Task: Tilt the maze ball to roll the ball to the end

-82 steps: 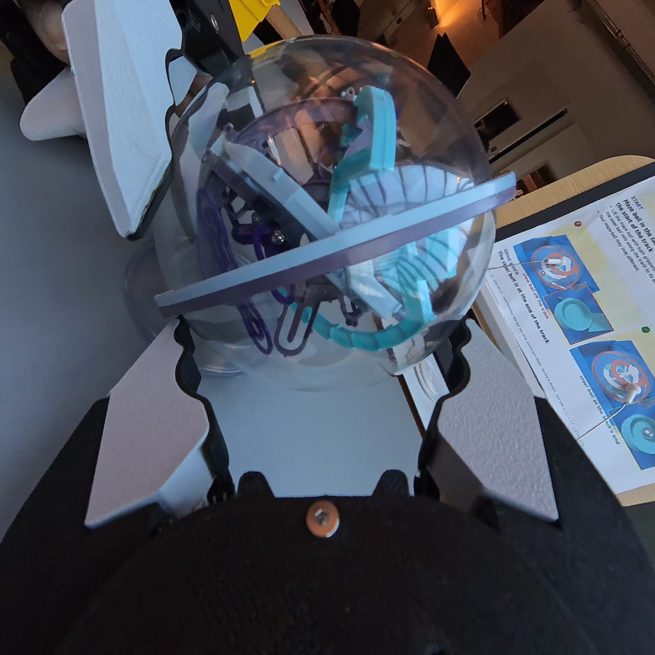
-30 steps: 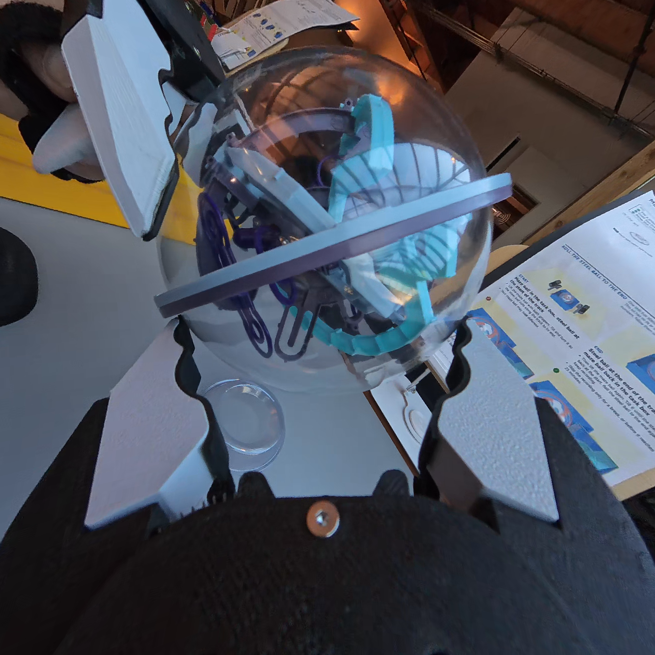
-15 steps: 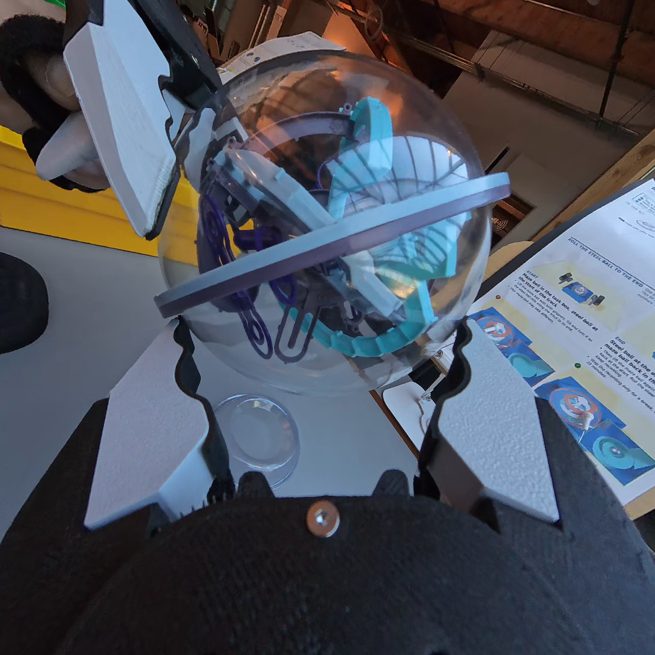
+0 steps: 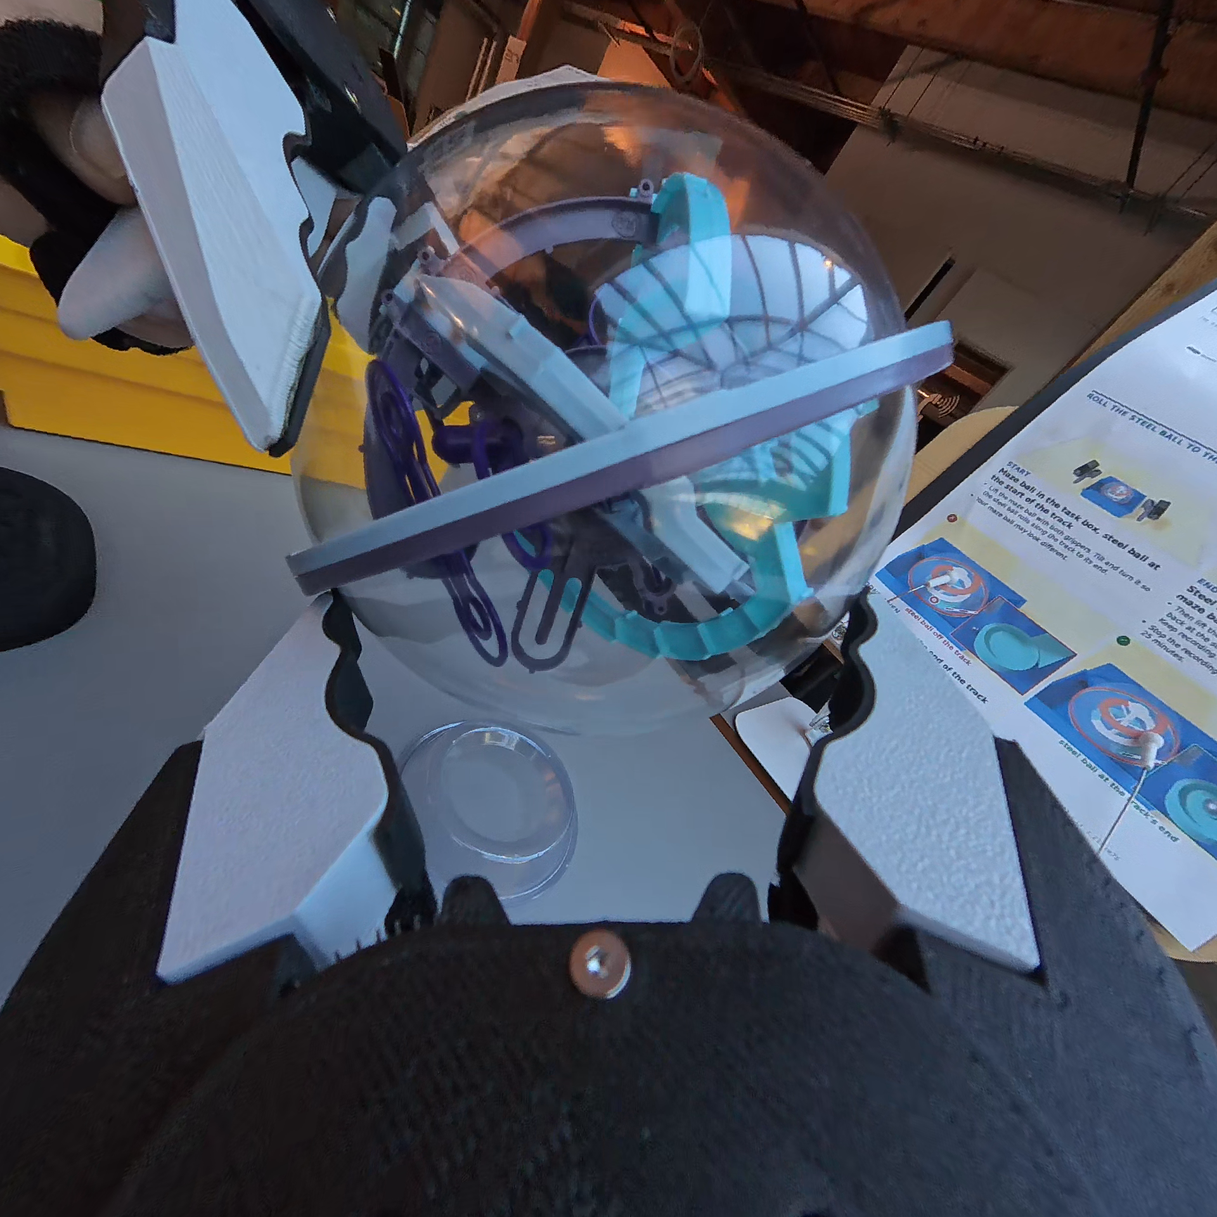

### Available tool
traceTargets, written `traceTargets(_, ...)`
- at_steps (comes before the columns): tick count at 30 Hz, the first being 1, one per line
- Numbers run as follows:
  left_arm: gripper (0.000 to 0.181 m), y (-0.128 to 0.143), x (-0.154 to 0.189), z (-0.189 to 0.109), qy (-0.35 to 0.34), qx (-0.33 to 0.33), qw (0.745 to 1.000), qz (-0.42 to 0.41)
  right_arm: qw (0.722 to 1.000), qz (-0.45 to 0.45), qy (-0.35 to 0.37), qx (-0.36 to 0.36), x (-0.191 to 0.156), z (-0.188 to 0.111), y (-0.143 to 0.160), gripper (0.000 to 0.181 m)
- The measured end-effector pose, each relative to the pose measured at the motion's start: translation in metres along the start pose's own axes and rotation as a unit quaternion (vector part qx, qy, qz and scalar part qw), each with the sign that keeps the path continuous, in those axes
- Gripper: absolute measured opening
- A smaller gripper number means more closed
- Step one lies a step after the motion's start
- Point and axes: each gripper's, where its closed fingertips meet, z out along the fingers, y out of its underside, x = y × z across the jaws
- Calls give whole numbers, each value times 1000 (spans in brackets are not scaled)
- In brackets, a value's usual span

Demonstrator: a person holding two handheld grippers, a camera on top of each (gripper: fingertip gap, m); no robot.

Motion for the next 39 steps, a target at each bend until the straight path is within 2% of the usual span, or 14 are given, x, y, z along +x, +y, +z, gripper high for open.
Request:
traceTargets(17,155,-26,6,-6,-17,-12,1000,1,999,43,8,22,16,-3,-16,144)
traceTargets(30,155,-20,1,-1,-38,-35,999,-10,997,79,-4,18,11,1,-4,144)
traceTargets(39,155,-5,-7,7,-57,-39,998,-8,995,95,-11,34,2,5,13,144)
